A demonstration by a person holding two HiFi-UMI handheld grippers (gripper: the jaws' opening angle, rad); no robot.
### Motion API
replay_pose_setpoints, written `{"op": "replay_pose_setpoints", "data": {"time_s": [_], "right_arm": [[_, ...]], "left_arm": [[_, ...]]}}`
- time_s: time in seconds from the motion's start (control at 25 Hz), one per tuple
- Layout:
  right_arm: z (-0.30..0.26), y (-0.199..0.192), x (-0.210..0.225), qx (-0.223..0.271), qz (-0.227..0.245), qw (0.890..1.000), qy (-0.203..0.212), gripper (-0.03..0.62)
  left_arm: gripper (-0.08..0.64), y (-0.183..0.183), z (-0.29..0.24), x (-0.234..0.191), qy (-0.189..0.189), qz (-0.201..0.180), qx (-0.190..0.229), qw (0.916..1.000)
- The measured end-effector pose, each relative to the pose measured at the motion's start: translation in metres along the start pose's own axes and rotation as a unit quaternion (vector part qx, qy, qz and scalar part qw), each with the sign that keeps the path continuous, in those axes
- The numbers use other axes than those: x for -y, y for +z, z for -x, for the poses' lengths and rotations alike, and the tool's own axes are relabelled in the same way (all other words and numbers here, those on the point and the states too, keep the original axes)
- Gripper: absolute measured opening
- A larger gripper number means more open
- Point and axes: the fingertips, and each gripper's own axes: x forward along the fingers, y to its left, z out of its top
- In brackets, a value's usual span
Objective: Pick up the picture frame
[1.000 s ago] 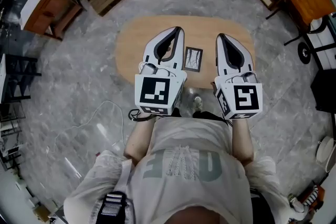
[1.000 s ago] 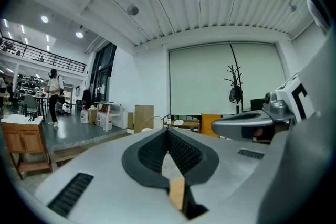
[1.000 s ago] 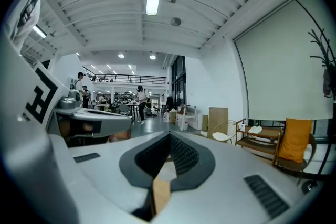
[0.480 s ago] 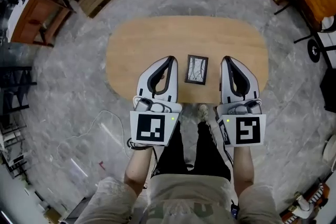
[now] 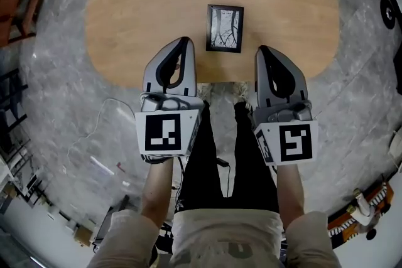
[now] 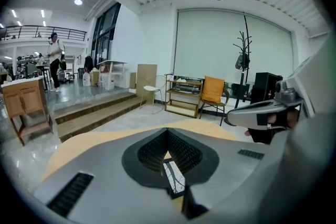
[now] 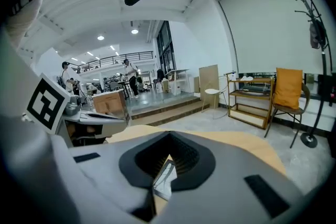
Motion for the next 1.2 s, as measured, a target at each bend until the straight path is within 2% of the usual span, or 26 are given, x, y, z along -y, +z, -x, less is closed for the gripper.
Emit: {"op": "replay_pose_setpoints", "data": {"time_s": [0.24, 0.52, 0.76, 0.8, 0.88, 0.96, 1.04, 1.12, 1.2], "right_arm": [[0.003, -0.022, 0.016, -0.010, -0.011, 1.000, -0.006, 0.005], [0.005, -0.024, 0.028, -0.021, 0.013, 1.000, 0.000, 0.005], [-0.003, -0.030, 0.024, -0.030, 0.017, 0.999, 0.010, 0.005], [-0.004, -0.032, 0.023, -0.032, 0.014, 0.999, 0.011, 0.005], [-0.007, -0.036, 0.022, -0.035, 0.009, 0.999, 0.015, 0.004], [-0.008, -0.041, 0.019, -0.042, 0.009, 0.999, 0.023, 0.004], [-0.007, -0.047, 0.016, -0.051, 0.011, 0.998, 0.030, 0.005], [-0.006, -0.055, 0.013, -0.061, 0.015, 0.997, 0.038, 0.005], [-0.004, -0.062, 0.011, -0.071, 0.020, 0.996, 0.044, 0.005]], "left_arm": [[0.009, -0.018, -0.008, 0.018, -0.011, -0.025, -0.010, 0.9996], [0.009, -0.025, -0.010, 0.023, -0.002, -0.001, -0.007, 1.0000], [0.011, -0.023, -0.016, 0.025, -0.038, -0.002, -0.002, 0.9993], [0.026, -0.025, -0.019, 0.026, -0.049, -0.005, -0.007, 0.9988], [0.110, -0.033, -0.025, 0.032, -0.078, -0.031, -0.025, 0.9962], [0.196, -0.045, -0.032, 0.041, -0.111, -0.072, -0.053, 0.9898], [0.233, -0.062, -0.040, 0.052, -0.143, -0.112, -0.082, 0.9801], [0.255, -0.083, -0.047, 0.063, -0.173, -0.151, -0.114, 0.9665], [0.278, -0.104, -0.054, 0.073, -0.200, -0.198, -0.144, 0.9488]]}}
